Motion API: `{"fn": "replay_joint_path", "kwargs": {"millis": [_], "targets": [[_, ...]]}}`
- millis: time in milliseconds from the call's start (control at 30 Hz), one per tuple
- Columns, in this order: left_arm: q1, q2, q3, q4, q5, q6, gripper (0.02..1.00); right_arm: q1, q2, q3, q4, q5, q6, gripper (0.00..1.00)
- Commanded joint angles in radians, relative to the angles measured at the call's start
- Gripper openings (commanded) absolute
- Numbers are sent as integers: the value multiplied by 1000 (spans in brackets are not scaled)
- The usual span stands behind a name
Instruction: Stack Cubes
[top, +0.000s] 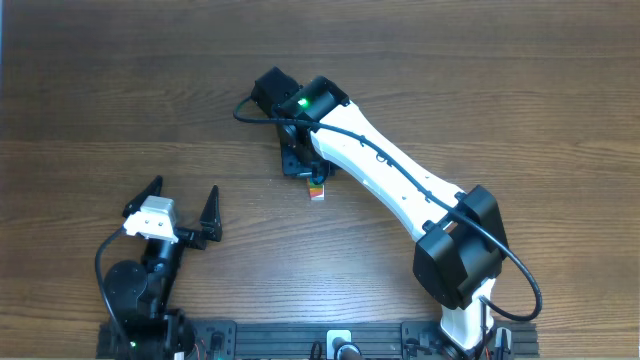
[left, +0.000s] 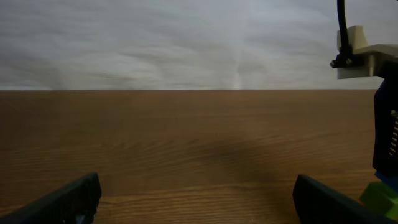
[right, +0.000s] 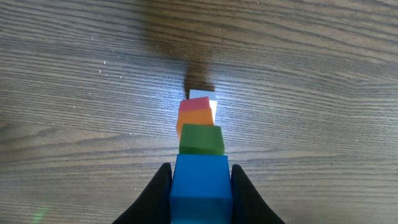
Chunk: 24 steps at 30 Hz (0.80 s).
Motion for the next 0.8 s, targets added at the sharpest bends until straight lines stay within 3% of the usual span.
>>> {"fn": "replay_joint_path", "kwargs": {"millis": [33, 800], "targets": [[-5, -4, -6, 2, 10, 18, 998, 7, 12, -10, 7, 17, 7, 14], [-5, -4, -6, 2, 10, 18, 1000, 6, 23, -21, 14, 17, 7, 27]]}}
